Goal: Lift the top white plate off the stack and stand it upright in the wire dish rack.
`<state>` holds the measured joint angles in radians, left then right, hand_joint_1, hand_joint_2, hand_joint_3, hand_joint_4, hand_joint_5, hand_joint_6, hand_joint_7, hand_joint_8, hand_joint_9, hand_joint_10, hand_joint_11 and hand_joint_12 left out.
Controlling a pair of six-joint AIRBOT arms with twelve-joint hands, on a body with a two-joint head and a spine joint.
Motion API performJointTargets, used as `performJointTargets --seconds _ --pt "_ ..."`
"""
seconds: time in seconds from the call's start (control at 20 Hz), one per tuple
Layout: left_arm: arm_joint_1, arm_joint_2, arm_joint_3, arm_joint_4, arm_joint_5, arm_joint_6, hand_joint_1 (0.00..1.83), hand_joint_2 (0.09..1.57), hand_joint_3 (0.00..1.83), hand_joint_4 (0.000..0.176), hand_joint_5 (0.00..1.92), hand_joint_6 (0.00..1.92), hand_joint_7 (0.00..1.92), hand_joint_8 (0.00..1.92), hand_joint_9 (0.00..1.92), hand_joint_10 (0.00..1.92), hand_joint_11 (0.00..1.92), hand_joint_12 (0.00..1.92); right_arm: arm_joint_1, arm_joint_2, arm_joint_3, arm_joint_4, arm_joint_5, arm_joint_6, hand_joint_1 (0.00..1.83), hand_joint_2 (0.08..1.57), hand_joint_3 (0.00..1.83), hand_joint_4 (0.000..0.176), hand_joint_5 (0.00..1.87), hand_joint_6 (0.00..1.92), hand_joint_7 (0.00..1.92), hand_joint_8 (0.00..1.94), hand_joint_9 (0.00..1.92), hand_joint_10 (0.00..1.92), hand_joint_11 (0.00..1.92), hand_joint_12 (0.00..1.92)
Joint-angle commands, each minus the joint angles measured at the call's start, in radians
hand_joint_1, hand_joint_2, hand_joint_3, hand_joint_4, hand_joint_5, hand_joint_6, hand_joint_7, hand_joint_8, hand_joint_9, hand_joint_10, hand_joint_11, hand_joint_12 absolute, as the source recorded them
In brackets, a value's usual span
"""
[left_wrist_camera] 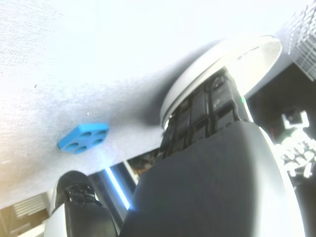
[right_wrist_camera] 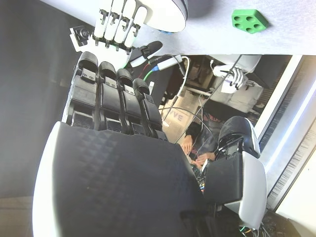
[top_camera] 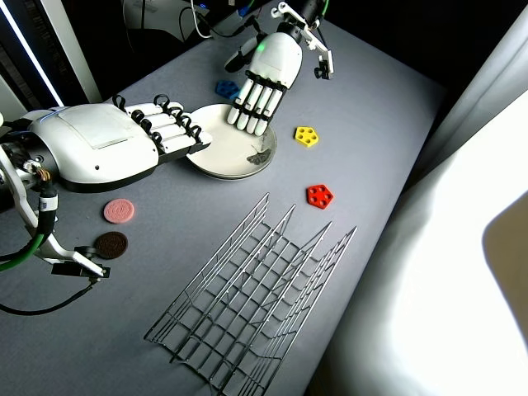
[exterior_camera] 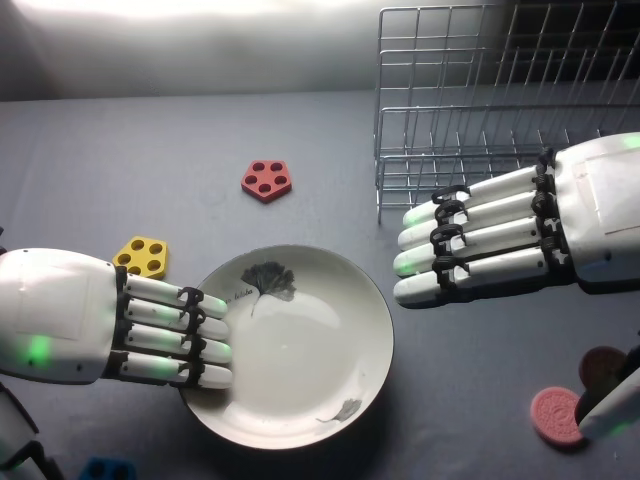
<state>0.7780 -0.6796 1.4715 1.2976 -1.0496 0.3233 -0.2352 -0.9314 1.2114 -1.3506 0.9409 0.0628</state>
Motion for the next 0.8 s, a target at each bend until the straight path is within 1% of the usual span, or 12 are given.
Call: performJointTargets --seconds 0.0,0.1,0.2,0.3,0.4,0.55,0.65,0.75 --pt "-0.004 -0.009 -0.001 -0.03 -0.043 0.0 0.12 0.85 0.0 0.0 0.0 0.0 0.0 0.0 0.01 0.01 0.03 0.01 0.011 0.007 0.003 0.078 0.058 -0.001 0.12 0.99 0.0 0.0 0.0 0.0 0.02 0.01 0.05 0.01 0.09 0.04" --pt "-0.003 -0.012 -0.001 -0.034 -0.043 -0.007 0.13 0.85 0.0 0.0 0.0 0.0 0.0 0.0 0.0 0.0 0.01 0.01 0.013 0.004 0.006 0.08 0.058 -0.001 0.1 0.99 0.0 0.0 0.0 0.0 0.01 0.0 0.04 0.0 0.07 0.03" --pt "-0.004 -0.016 -0.001 -0.042 -0.043 -0.023 0.1 0.84 0.0 0.0 0.0 0.0 0.0 0.0 0.0 0.0 0.0 0.0 0.015 0.002 0.007 0.082 0.058 -0.001 0.09 0.99 0.0 0.0 0.0 0.0 0.02 0.0 0.04 0.0 0.08 0.03" --pt "-0.005 -0.021 -0.003 -0.047 -0.042 -0.033 0.11 0.85 0.0 0.0 0.0 0.0 0.0 0.0 0.0 0.0 0.0 0.0 0.015 0.001 0.007 0.082 0.058 -0.001 0.11 0.99 0.0 0.0 0.0 0.0 0.02 0.0 0.04 0.0 0.07 0.03" --pt "-0.005 -0.026 -0.012 -0.049 -0.036 -0.035 0.1 0.85 0.0 0.0 0.0 0.0 0.0 0.0 0.0 0.0 0.0 0.0 0.015 -0.001 0.007 0.079 0.059 -0.001 0.06 1.0 0.0 0.0 0.0 0.0 0.0 0.0 0.01 0.0 0.04 0.02" --pt "-0.004 -0.032 -0.032 -0.056 -0.024 -0.037 0.09 0.85 0.0 0.0 0.0 0.0 0.0 0.0 0.0 0.0 0.0 0.0 0.015 -0.006 0.009 0.069 0.059 -0.001 0.11 1.0 0.0 0.0 0.0 0.0 0.0 0.0 0.02 0.0 0.05 0.02" --pt "-0.005 -0.038 -0.043 -0.065 -0.016 -0.039 0.1 0.85 0.0 0.0 0.0 0.0 0.0 0.0 0.0 0.0 0.0 0.0 0.015 -0.011 0.011 0.065 0.059 -0.001 0.09 0.99 0.0 0.0 0.0 0.0 0.01 0.0 0.03 0.01 0.07 0.03" --pt "-0.005 -0.047 -0.055 -0.07 -0.003 -0.041 0.1 0.85 0.0 0.0 0.0 0.0 0.01 0.0 0.0 0.0 0.01 0.0 0.015 -0.017 0.011 0.063 0.059 -0.001 0.12 0.99 0.0 0.0 0.0 0.0 0.01 0.0 0.03 0.0 0.06 0.02"
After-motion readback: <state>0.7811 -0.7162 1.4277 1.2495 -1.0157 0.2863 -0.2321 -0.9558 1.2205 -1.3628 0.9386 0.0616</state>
